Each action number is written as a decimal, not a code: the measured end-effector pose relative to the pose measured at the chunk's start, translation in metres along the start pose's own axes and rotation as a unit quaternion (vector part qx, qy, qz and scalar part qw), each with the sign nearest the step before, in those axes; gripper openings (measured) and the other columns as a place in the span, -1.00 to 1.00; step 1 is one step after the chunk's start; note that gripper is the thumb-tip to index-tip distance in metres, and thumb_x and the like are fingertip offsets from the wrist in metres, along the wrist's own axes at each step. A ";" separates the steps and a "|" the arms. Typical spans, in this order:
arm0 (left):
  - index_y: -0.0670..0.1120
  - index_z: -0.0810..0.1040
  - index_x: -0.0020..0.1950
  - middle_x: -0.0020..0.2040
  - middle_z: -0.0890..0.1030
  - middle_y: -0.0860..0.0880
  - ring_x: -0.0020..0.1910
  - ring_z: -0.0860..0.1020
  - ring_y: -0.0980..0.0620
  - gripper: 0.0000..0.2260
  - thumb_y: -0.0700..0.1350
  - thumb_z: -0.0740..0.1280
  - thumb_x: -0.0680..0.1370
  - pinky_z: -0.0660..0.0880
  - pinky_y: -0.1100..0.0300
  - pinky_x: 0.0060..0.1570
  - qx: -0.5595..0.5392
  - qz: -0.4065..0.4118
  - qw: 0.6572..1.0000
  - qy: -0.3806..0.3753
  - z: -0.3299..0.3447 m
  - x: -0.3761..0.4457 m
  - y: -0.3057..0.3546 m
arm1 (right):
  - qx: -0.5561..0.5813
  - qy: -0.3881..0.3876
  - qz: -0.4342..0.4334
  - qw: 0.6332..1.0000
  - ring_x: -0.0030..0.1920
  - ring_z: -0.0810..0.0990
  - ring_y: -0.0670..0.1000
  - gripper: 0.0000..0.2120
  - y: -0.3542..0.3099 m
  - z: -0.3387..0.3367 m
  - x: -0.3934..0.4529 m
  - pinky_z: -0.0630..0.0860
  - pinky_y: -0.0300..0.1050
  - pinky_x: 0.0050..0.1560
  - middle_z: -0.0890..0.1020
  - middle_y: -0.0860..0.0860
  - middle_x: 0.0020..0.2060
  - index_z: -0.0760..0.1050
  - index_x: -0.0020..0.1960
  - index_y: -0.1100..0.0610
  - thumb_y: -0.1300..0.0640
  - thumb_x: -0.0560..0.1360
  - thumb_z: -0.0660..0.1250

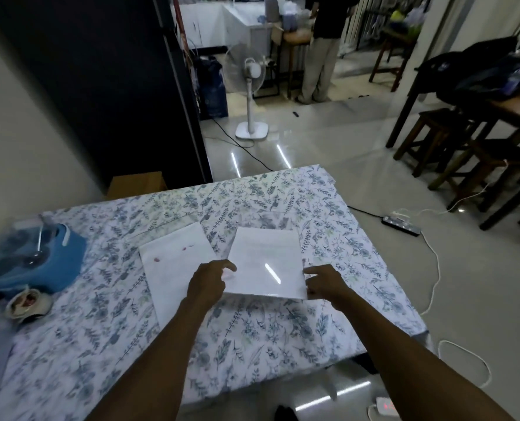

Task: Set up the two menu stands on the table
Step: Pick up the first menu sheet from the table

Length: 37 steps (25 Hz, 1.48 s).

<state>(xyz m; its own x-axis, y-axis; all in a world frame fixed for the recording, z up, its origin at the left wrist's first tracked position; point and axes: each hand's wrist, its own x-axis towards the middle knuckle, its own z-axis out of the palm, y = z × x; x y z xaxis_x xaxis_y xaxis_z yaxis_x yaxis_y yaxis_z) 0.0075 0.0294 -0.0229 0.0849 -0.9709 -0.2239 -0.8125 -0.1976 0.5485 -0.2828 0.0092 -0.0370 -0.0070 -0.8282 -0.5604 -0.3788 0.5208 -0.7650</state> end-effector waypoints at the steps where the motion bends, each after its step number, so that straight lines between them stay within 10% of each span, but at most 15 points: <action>1: 0.08 0.66 0.05 0.10 0.64 -0.12 0.05 0.59 -0.08 -0.49 -0.44 0.16 0.40 0.53 0.12 0.04 -0.009 0.022 1.000 -0.004 -0.004 -0.011 -0.004 | 0.013 0.008 -0.007 1.000 -0.27 0.68 0.10 -0.74 0.000 -0.004 -0.017 0.70 0.10 -0.14 0.63 0.21 -0.15 0.61 0.05 0.29 0.48 0.42 0.30; 9: 0.01 0.70 0.12 0.01 0.71 -0.02 -0.15 0.63 0.13 -0.67 -0.18 0.57 0.38 0.55 0.25 -0.03 -0.108 0.099 0.989 0.034 -0.040 -0.061 0.002 | 0.051 0.003 -0.060 0.997 -0.22 0.68 0.18 -0.78 -0.015 -0.031 -0.087 0.69 0.02 -0.07 0.61 0.37 -0.11 0.55 0.08 0.52 0.49 0.45 0.35; 16: 0.09 0.67 -0.21 -0.28 0.68 0.06 -0.28 0.61 0.15 -0.81 0.16 0.41 0.50 0.49 0.14 -0.24 -0.141 0.127 0.979 0.067 -0.076 -0.020 0.038 | -0.076 0.093 -0.158 0.980 -0.25 0.69 0.07 -0.88 -0.069 -0.059 -0.053 0.66 -0.11 -0.26 0.71 0.15 -0.27 0.68 -0.19 0.19 0.13 0.42 0.50; 37: -0.05 0.64 0.07 -0.09 0.70 0.10 -0.11 0.64 0.20 -0.72 -0.09 0.55 0.39 0.53 0.30 -0.18 -0.200 0.056 0.973 0.102 -0.048 0.139 0.057 | -0.191 0.077 -0.191 0.960 -0.17 0.68 -0.09 -0.72 -0.099 -0.050 0.105 0.64 0.04 -0.07 0.75 -0.08 -0.09 0.68 0.06 -0.05 -0.02 0.35 0.54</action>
<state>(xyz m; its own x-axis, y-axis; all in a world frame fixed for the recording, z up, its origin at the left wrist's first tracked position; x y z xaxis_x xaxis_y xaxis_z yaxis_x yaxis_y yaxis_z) 0.0009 -0.1236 0.0155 0.1536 -0.9881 -0.0027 -0.5371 -0.0858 0.8391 -0.2920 -0.1400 -0.0042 0.0745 -0.9797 -0.1862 -0.6930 0.0834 -0.7161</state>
